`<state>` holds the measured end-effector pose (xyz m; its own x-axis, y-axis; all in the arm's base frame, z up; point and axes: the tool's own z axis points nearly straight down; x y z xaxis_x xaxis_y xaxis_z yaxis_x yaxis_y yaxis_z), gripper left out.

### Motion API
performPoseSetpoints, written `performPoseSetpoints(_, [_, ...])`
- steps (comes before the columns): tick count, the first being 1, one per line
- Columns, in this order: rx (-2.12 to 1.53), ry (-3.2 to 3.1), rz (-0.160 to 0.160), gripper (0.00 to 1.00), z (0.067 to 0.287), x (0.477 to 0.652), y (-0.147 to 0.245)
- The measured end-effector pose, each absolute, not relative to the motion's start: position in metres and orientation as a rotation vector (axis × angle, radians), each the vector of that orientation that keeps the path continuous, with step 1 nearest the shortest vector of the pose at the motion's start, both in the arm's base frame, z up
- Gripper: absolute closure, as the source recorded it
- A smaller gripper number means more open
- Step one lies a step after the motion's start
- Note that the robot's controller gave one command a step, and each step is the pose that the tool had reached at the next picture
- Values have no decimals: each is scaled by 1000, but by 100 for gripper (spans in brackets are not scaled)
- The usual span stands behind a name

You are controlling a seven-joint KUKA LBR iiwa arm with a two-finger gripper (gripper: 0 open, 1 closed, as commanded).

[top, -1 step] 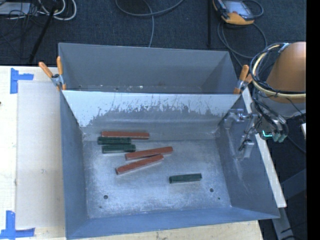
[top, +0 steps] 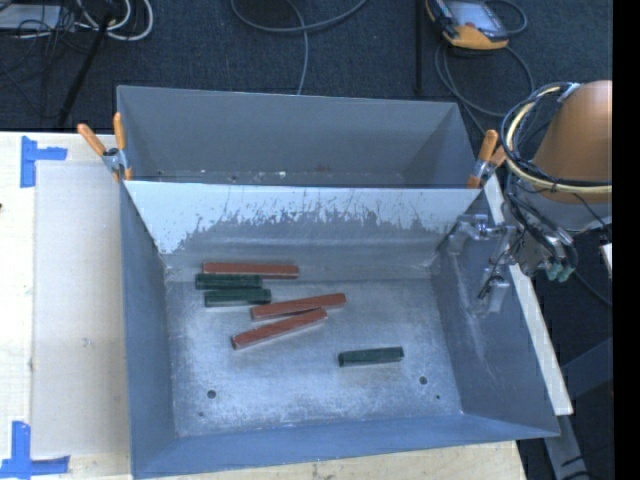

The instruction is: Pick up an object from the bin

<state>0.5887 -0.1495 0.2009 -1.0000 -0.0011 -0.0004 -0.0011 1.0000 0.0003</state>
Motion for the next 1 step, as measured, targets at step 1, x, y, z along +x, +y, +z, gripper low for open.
performPoseSetpoints(1, [-146,3136,0,0,149,567,-119])
